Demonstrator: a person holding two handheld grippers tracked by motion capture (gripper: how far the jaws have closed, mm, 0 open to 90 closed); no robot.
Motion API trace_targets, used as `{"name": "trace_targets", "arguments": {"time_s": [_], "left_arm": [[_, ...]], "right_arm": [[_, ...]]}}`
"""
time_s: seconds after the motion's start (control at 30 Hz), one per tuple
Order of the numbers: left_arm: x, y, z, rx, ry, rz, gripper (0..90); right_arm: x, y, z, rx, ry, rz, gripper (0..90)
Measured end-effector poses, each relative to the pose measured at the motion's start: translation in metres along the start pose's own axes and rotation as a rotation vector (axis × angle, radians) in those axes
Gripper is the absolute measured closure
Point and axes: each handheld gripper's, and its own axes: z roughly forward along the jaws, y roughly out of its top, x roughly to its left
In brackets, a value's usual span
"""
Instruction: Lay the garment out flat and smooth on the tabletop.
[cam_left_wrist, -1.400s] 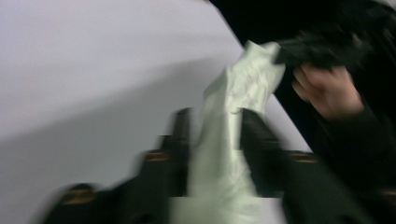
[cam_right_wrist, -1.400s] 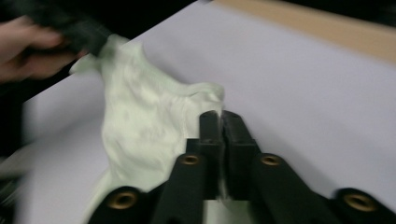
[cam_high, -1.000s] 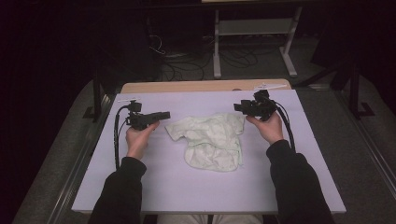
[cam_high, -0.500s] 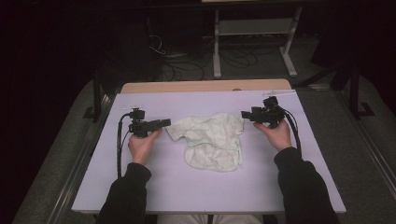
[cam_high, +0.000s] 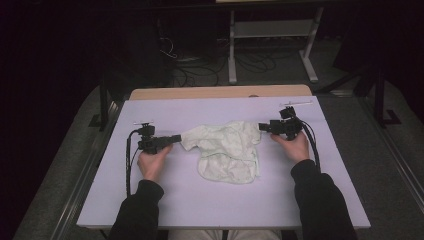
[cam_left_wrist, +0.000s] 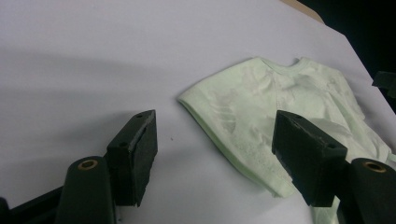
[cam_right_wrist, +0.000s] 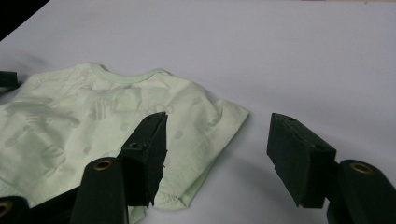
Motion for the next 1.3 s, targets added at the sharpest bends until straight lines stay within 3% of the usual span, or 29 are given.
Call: {"name": "trace_targets", "arguments": {"time_s": [0.23, 0.33, 0.37, 0.43, 0.5, 0.53, 0.57, 0.6, 0.67, 0.73, 0.77, 0.83, 0.93, 1.03, 1.13, 1.3], "left_arm": [[-0.011, -0.002, 0.010, -0.004, -0.003, -0.050, 35.4], [-0.019, -0.004, 0.015, -0.010, 0.030, -0.069, 44.3], [-0.022, -0.004, 0.018, -0.012, 0.046, -0.068, 51.2], [-0.028, -0.004, 0.022, -0.006, 0.076, -0.073, 54.1], [-0.031, -0.003, 0.025, -0.002, 0.085, -0.084, 67.3], [-0.033, -0.004, 0.027, -0.004, 0.106, -0.072, 67.3], [-0.034, -0.004, 0.028, -0.008, 0.117, -0.069, 72.2], [-0.035, -0.004, 0.028, -0.008, 0.132, -0.067, 82.2], [-0.035, -0.005, 0.030, -0.004, 0.134, -0.059, 86.4], [-0.035, -0.004, 0.031, -0.002, 0.132, -0.047, 88.9], [-0.034, -0.003, 0.031, -0.001, 0.129, -0.043, 89.5], [-0.033, -0.001, 0.030, -0.003, 0.126, -0.028, 89.6], [-0.032, 0.004, 0.025, -0.011, 0.118, -0.007, 89.7], [-0.032, 0.011, 0.018, -0.031, 0.118, 0.020, 89.7], [-0.034, 0.020, 0.008, -0.054, 0.120, 0.055, 89.7], [-0.036, 0.030, -0.003, -0.073, 0.121, 0.090, 89.8]], "right_arm": [[-0.003, -0.005, 0.013, 0.041, 0.013, 0.047, 36.8], [-0.003, -0.007, 0.018, 0.047, 0.020, 0.066, 38.4], [-0.003, -0.008, 0.021, 0.048, 0.029, 0.085, 39.2], [-0.003, -0.008, 0.023, 0.050, 0.028, 0.088, 40.5], [-0.001, -0.008, 0.026, 0.044, 0.000, 0.110, 43.7], [-0.001, -0.008, 0.026, 0.044, 0.000, 0.110, 43.7], [0.000, -0.008, 0.027, 0.033, -0.040, 0.125, 45.1], [0.000, -0.009, 0.031, 0.019, -0.055, 0.147, 47.7], [0.001, -0.009, 0.032, 0.012, -0.050, 0.152, 50.6], [0.003, -0.008, 0.037, 0.010, -0.031, 0.152, 65.6], [0.006, -0.009, 0.041, 0.030, -0.004, 0.140, 82.1], [0.006, -0.010, 0.042, 0.033, 0.006, 0.139, 85.8], [0.007, -0.008, 0.038, 0.014, 0.015, 0.126, 87.2], [0.011, -0.002, 0.028, -0.026, 0.012, 0.081, 87.2], [0.014, 0.003, 0.020, -0.062, 0.035, 0.075, 87.2], [0.021, 0.009, 0.015, -0.080, 0.036, 0.045, 87.3]]}}
